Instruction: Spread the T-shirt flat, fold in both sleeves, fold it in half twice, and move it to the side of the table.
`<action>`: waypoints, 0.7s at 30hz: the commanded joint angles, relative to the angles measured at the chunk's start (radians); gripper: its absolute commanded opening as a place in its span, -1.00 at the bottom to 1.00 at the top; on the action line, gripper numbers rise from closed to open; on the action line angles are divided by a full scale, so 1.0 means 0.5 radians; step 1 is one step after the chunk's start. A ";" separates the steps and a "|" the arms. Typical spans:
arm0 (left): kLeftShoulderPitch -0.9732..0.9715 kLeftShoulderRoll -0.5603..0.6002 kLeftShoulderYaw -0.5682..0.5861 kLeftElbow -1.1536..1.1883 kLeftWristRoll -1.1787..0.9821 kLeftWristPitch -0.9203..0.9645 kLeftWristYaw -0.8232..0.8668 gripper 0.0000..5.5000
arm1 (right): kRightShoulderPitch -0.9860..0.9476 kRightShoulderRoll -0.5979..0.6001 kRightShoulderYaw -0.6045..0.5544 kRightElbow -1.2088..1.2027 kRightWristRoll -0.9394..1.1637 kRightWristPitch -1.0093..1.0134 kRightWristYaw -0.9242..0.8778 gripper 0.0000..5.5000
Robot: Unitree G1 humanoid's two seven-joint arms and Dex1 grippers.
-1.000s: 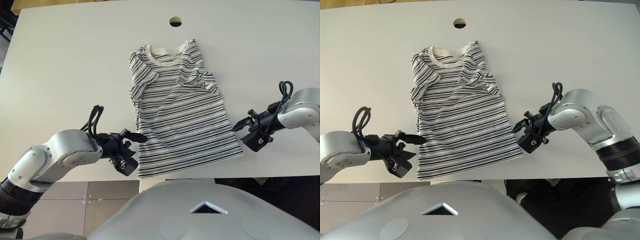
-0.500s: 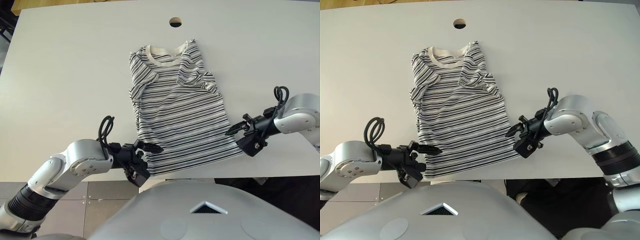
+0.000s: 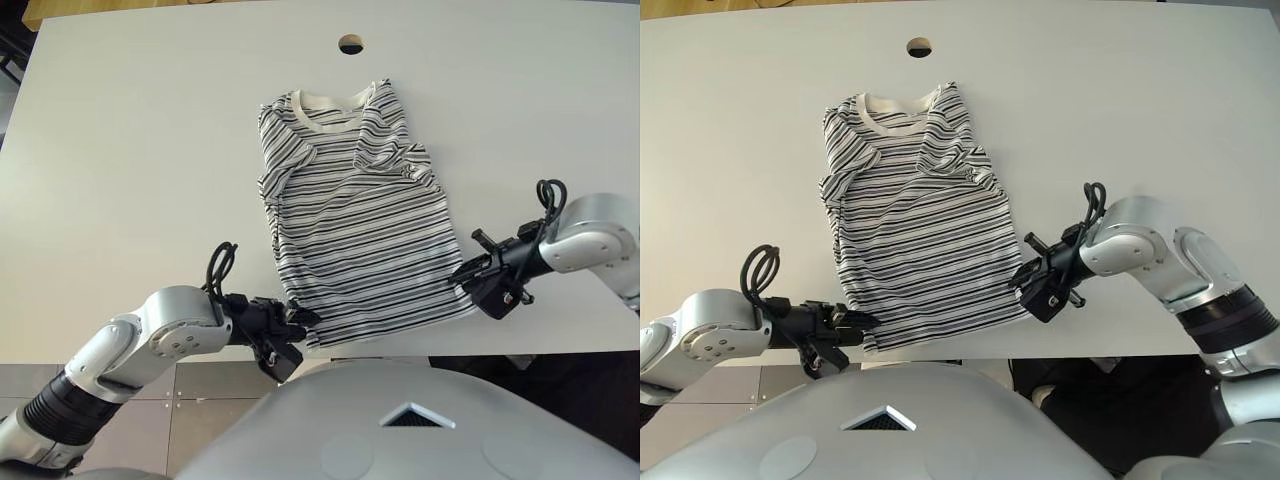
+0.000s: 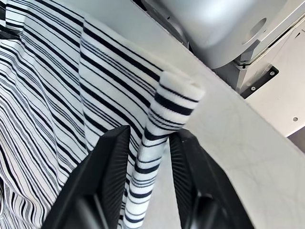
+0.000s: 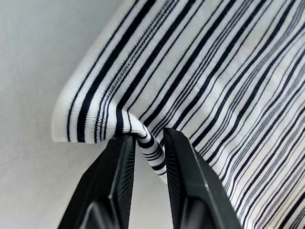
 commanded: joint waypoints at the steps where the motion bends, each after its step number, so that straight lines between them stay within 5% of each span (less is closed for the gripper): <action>1: 0.042 0.016 -0.043 0.052 0.079 0.065 -0.059 -0.69 | 0.068 0.028 0.100 0.016 -0.022 0.034 0.063 -0.87; 6: 0.040 0.022 -0.048 0.049 0.078 0.069 -0.058 -0.95 | 0.074 0.018 0.124 -0.011 0.048 0.083 0.115 -0.96; 21: 0.415 0.363 0.172 -0.265 -0.710 0.375 -0.264 -0.95 | 0.258 -0.395 -0.050 -0.453 0.862 1.060 0.529 -0.96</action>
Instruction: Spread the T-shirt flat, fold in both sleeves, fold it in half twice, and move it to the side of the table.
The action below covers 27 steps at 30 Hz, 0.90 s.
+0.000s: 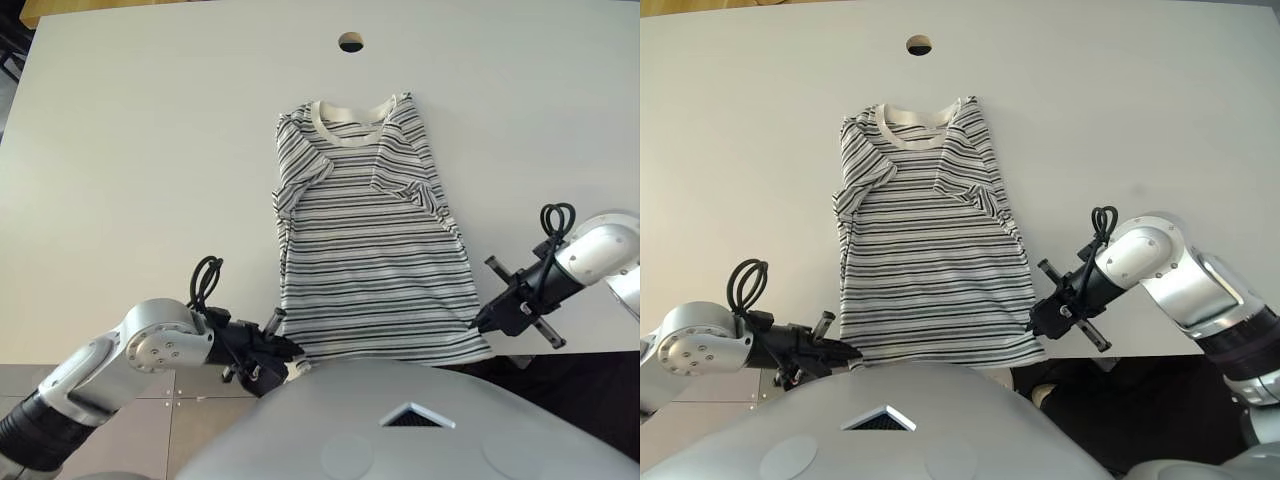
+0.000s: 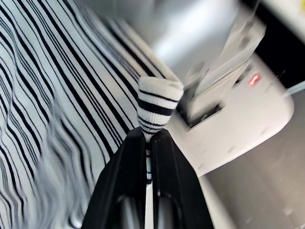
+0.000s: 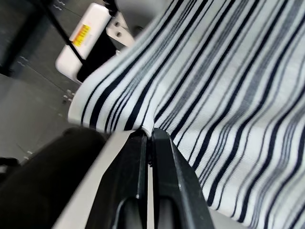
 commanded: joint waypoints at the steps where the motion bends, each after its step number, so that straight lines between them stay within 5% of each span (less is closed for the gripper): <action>1: 0.131 0.118 0.057 -0.116 -0.156 0.145 -0.079 -0.95 | 0.045 -0.137 -0.013 -0.081 0.091 0.062 0.020 -0.96; 5: 0.176 0.142 0.079 -0.160 -0.309 0.244 -0.127 -0.95 | 0.091 -0.170 -0.037 -0.094 0.165 0.089 0.018 -0.96; 10: -0.054 0.008 0.220 -0.034 -0.589 0.334 -0.109 -0.95 | -0.180 0.087 -0.138 0.065 0.193 0.271 -0.069 -0.96; 16: -0.546 -0.179 0.476 0.345 -1.121 0.555 -0.195 -0.95 | -0.876 0.503 -0.232 0.643 0.241 0.612 -0.071 -0.96; 27: -1.226 -0.555 0.463 1.291 -1.039 0.554 -0.306 -0.95 | -1.413 0.953 -0.167 1.949 -0.163 0.365 -0.146 -0.96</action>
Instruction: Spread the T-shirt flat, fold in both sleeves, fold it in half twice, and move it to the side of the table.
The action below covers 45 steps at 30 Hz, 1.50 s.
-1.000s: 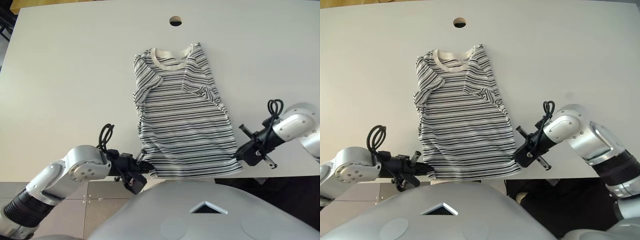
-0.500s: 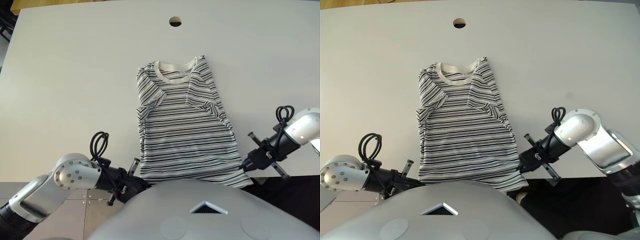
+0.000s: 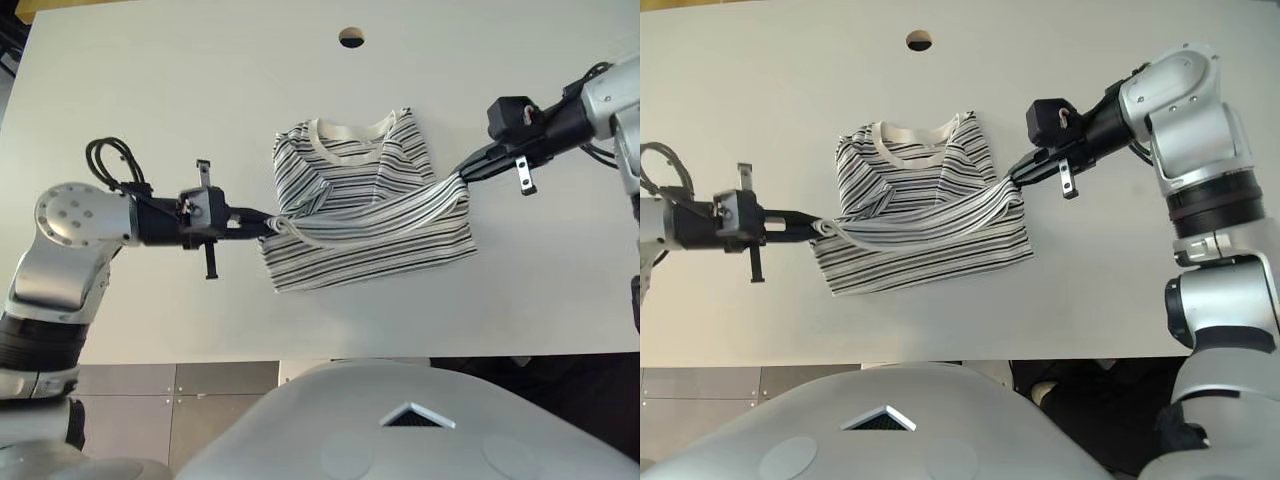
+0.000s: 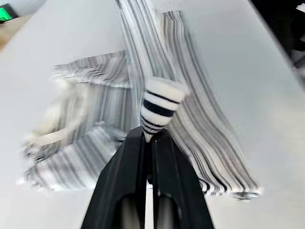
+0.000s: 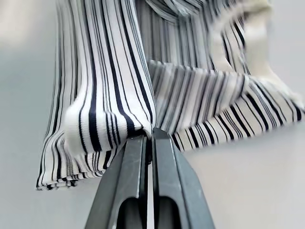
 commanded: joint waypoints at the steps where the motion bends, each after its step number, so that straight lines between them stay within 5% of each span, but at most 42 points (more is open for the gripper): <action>1: -0.262 -0.161 -0.033 0.398 0.132 -0.084 -0.023 -0.95 | -0.142 0.127 -0.011 0.401 -0.132 -0.110 -0.087 -0.96; 13: -0.934 -0.655 -0.051 1.554 0.464 -0.464 0.087 -0.95 | -0.506 0.427 -0.274 1.398 -0.289 -0.226 -0.623 -0.96; 25: -1.158 -0.813 -0.037 2.228 0.682 -0.526 0.201 -0.95 | -0.536 0.622 -0.470 1.666 -0.370 -0.076 -1.059 -0.96; 28: -1.181 -0.821 -0.015 2.325 0.693 -0.505 0.215 -0.96 | -0.555 0.661 -0.560 1.678 -0.338 -0.037 -1.106 -0.77; 45: -1.252 -0.807 0.289 2.630 0.688 -0.601 0.591 -0.08 | -0.633 0.792 -0.950 1.718 -0.258 0.048 -1.552 0.21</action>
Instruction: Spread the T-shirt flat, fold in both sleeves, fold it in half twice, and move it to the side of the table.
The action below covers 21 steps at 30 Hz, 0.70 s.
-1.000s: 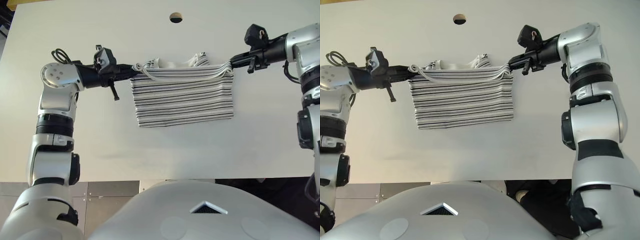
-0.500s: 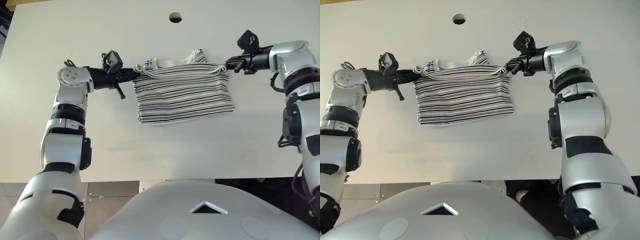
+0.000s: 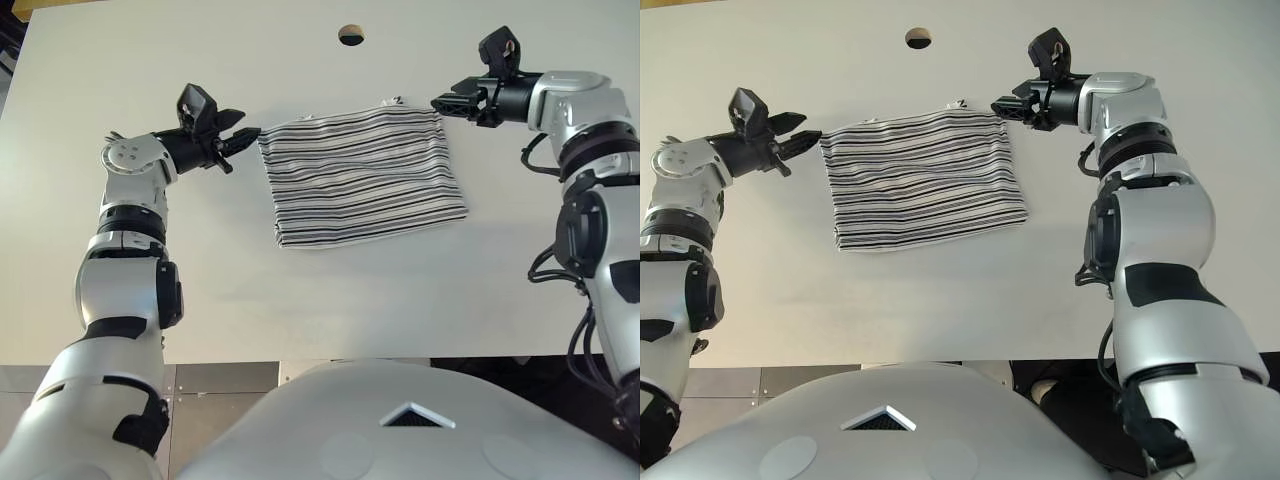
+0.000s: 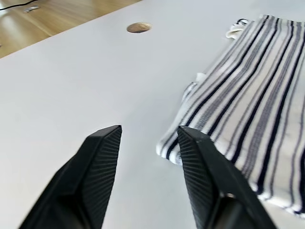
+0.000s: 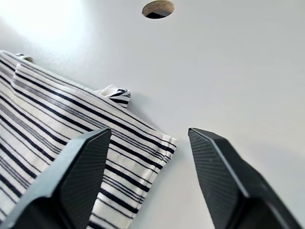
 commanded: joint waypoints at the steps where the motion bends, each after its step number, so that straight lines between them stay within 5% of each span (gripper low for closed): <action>1: -0.023 0.037 0.027 0.038 0.050 -0.046 0.078 0.00 | -0.056 0.021 -0.049 0.014 -0.016 -0.040 -0.196 0.21; 9: -0.003 0.168 0.043 -0.176 0.077 -0.351 -0.018 0.14 | -0.189 0.058 0.110 -0.073 -0.151 -0.246 0.129 0.21; 15: -0.016 0.362 -0.067 -0.685 0.324 -0.809 0.128 0.14 | -0.062 0.219 0.583 -0.479 -0.460 -0.759 0.371 0.21; 21: 0.068 0.340 -0.129 -0.963 0.317 -0.809 0.131 0.14 | 0.282 0.180 1.042 -0.733 -0.859 -1.109 0.242 0.21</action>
